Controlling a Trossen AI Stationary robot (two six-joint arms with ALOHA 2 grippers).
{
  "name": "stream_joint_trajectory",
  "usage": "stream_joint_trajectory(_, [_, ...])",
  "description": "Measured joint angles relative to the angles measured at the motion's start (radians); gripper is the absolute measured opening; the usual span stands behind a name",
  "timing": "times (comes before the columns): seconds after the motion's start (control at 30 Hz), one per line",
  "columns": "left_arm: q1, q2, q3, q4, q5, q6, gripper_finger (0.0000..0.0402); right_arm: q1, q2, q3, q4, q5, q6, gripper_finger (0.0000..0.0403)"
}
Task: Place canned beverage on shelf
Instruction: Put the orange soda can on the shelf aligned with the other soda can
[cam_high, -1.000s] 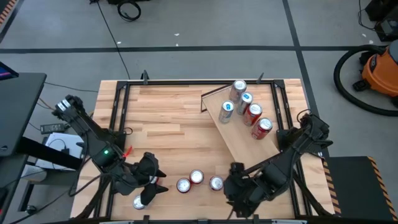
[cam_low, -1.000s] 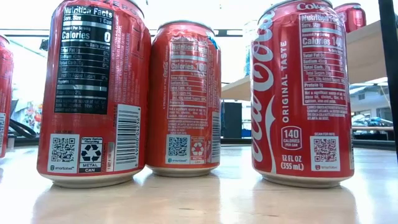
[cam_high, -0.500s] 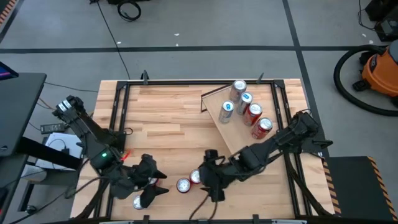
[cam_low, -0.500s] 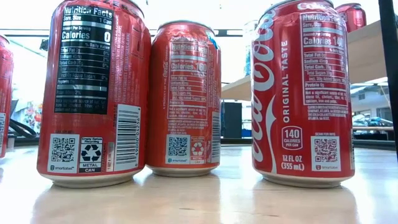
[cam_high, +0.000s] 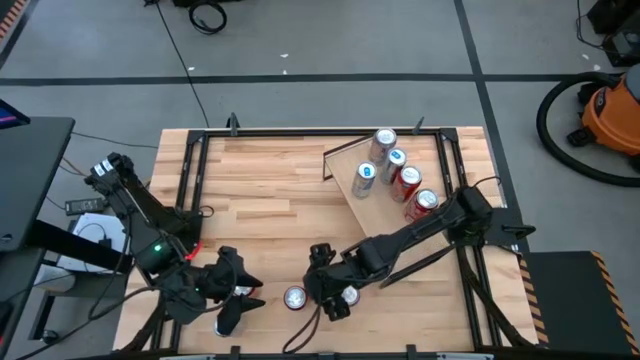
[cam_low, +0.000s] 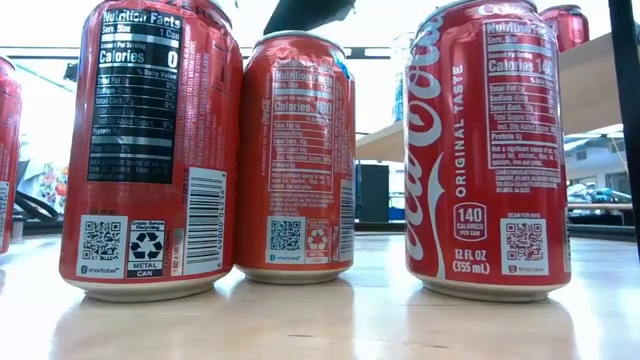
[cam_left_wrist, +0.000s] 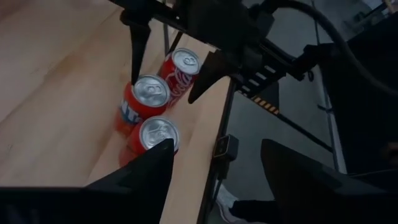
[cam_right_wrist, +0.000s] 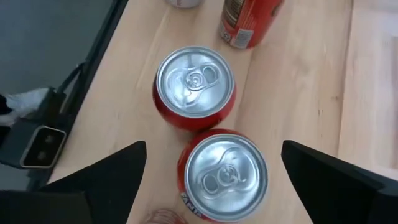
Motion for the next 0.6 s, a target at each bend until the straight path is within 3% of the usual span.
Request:
stream_joint_trajectory(0.2, [0.000,-0.001,0.000,-0.021,0.006,-0.025,0.0245,-0.020,0.023,0.000,-0.015,-0.029,-0.012,0.0399])
stream_joint_trajectory(0.6, [0.004,-0.002,0.000,-0.030,0.008,-0.025,0.0244,-0.053,0.074,-0.004,-0.044,-0.086,-0.034,0.0380])
